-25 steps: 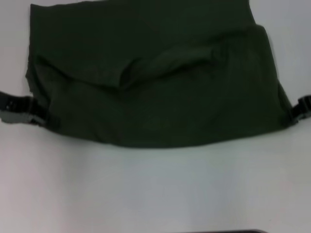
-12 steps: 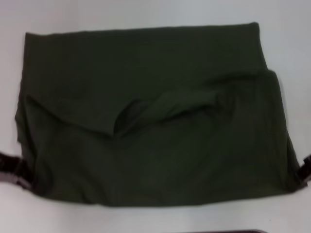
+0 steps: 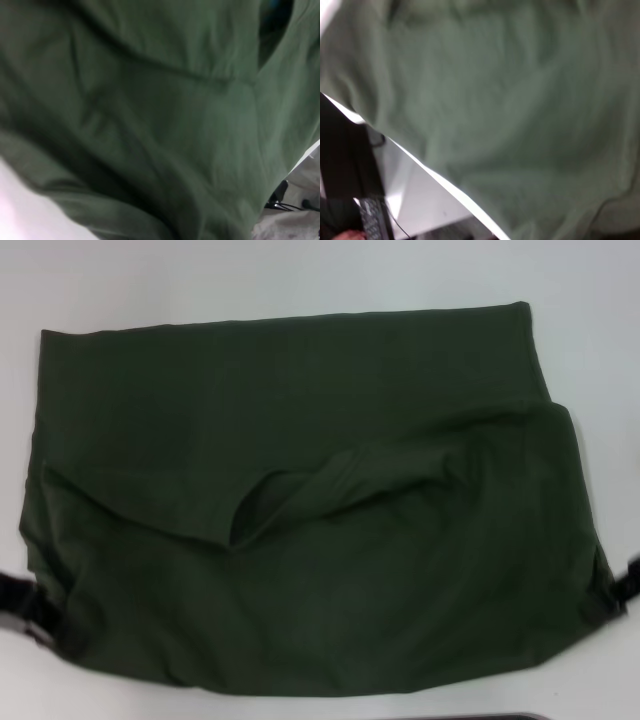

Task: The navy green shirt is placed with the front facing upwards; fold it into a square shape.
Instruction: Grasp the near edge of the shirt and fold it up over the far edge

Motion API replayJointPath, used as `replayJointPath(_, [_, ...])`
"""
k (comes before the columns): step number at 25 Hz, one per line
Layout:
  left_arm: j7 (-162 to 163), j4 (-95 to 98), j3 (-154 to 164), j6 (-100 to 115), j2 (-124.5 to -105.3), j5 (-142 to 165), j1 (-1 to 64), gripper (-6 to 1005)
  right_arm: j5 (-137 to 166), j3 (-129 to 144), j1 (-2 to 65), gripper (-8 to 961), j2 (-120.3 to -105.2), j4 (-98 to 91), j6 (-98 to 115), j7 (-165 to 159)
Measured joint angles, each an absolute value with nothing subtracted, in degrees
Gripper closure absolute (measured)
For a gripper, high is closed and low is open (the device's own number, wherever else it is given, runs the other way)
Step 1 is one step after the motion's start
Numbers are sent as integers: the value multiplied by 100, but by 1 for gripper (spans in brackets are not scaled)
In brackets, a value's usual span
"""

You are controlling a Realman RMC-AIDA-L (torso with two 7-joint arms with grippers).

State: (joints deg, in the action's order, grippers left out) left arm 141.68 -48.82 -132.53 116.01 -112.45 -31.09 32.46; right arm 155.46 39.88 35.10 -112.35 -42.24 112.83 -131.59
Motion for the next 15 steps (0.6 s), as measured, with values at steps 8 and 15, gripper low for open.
replayJointPath(8, [14097, -5081, -13923, 11759, -10652, -3779, 3522, 992, 14169, 3862, 3772, 896, -10521, -4242, 11376, -13322])
replayJointPath(15, [14097, -5128, -14304, 11797, -10302, -4379, 3398, 992, 13441, 3859, 3732, 899, -10173, -4259, 11399, -13498])
